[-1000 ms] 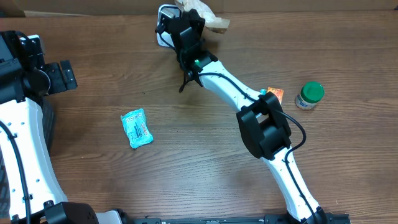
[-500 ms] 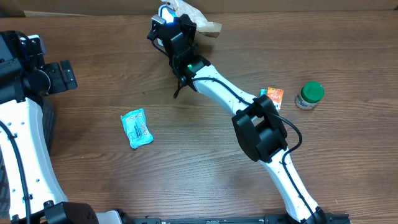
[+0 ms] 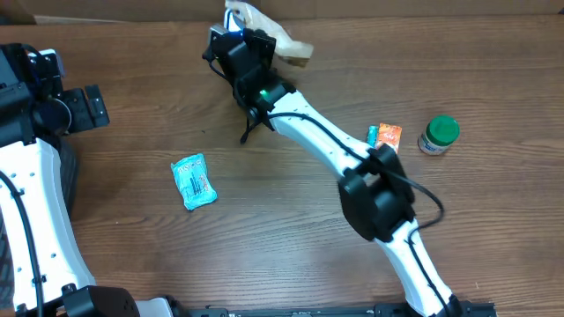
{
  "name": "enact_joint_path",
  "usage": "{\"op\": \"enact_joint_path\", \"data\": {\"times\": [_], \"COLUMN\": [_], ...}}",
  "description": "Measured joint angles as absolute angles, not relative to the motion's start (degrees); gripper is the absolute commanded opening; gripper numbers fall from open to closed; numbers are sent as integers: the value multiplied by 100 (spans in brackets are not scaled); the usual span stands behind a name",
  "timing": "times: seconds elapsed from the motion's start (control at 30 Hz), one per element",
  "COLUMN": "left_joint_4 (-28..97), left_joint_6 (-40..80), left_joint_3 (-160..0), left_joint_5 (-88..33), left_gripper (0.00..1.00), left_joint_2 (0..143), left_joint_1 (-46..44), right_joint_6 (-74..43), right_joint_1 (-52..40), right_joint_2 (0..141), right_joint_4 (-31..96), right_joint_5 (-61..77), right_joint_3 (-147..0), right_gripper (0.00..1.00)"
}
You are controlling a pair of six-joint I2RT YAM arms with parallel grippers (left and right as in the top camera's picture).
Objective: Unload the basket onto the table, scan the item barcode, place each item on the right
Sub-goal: 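Carry the PanTree bag right and set it down near the jar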
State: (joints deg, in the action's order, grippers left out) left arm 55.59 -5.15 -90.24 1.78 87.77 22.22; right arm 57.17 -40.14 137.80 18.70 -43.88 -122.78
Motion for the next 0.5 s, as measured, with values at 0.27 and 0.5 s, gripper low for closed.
{"op": "enact_joint_path", "data": {"times": [0.27,0.5], "left_joint_4": [5568,5570], "left_joint_6": [-515,-515], "left_joint_3": [-9021,-9021], "left_joint_5": [178,178], "left_gripper": [100,100], "left_joint_2": [8777,8777], "left_joint_1": [2222,2222], "right_joint_6": [2823,585], "right_joint_1": [-4145,-3865], "right_joint_2": [11723,10746], "right_joint_4": [5205,7360], "right_joint_5": [-2152,-128], "right_joint_3": [-12287,-12387], "right_gripper": [4,4]}}
